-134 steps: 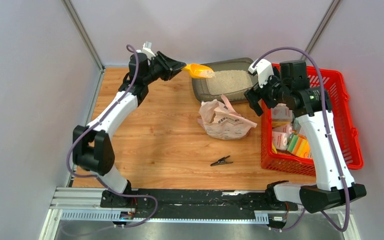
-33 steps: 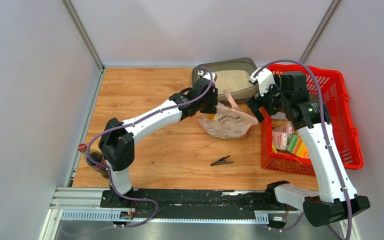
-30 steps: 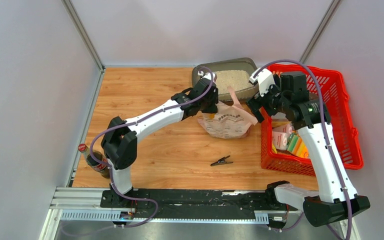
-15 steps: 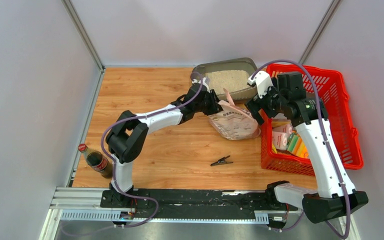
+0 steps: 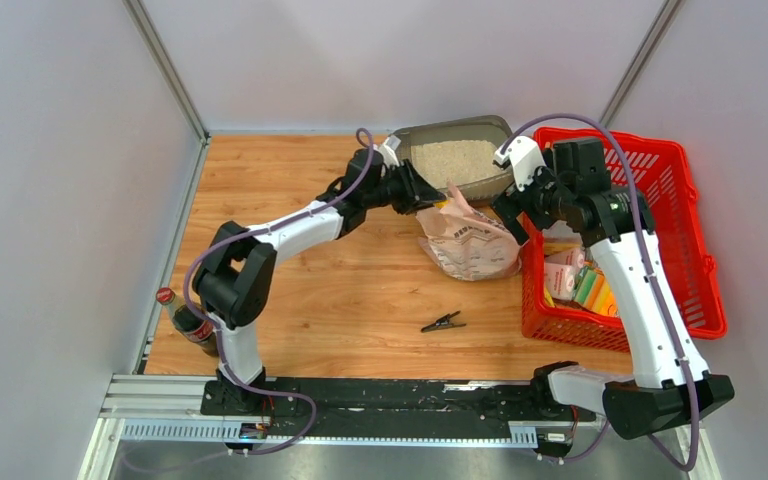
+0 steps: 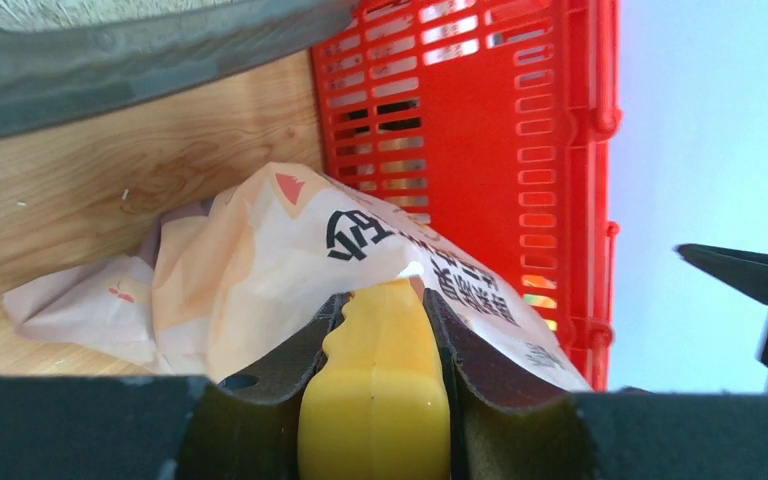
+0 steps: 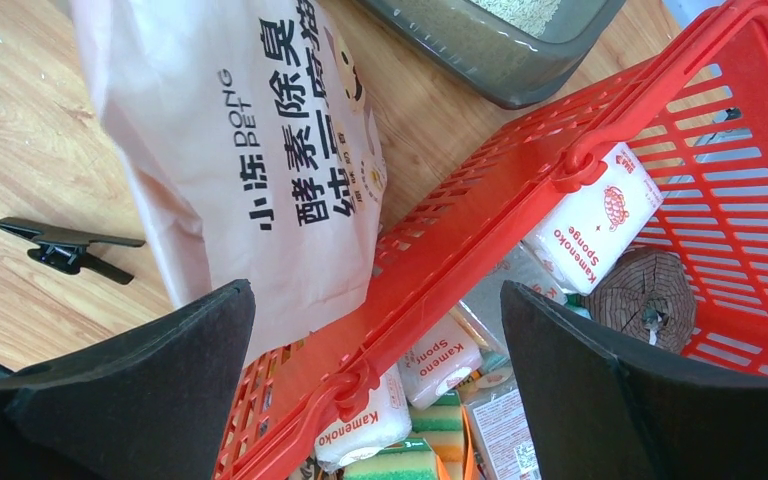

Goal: Fill the litter box with clean litter

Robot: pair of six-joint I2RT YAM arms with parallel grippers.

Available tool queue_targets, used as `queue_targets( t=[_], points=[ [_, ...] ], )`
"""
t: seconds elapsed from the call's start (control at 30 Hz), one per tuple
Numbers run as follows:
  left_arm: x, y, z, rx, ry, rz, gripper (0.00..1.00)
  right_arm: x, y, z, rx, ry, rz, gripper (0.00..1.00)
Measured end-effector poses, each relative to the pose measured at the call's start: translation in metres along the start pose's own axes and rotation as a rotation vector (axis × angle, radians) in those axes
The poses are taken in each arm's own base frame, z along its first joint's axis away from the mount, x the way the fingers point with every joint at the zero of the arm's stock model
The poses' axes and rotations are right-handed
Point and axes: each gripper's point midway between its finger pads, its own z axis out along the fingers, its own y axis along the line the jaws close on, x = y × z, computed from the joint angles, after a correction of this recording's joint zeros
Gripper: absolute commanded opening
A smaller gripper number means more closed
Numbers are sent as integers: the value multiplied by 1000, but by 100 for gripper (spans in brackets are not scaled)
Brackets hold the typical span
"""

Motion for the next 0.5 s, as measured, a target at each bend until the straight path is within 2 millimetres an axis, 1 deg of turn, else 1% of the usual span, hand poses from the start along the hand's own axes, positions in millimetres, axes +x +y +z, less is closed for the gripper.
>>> queue_targets(
  t=[0.1, 0.2, 0.33, 0.5],
  points=[
    [-18, -6, -20, 28, -18, -3, 0, 1, -1, 1, 2, 6, -3, 100],
    [-28, -4, -37, 39, -27, -11, 0, 1, -2, 1, 6, 9, -14, 100],
    [-34, 4, -54, 36, -31, -37, 0, 1, -4, 0, 10, 8, -31, 100],
    [-38, 3, -68, 44, -40, -52, 0, -3, -7, 0, 15, 7, -45, 100]
  ],
)
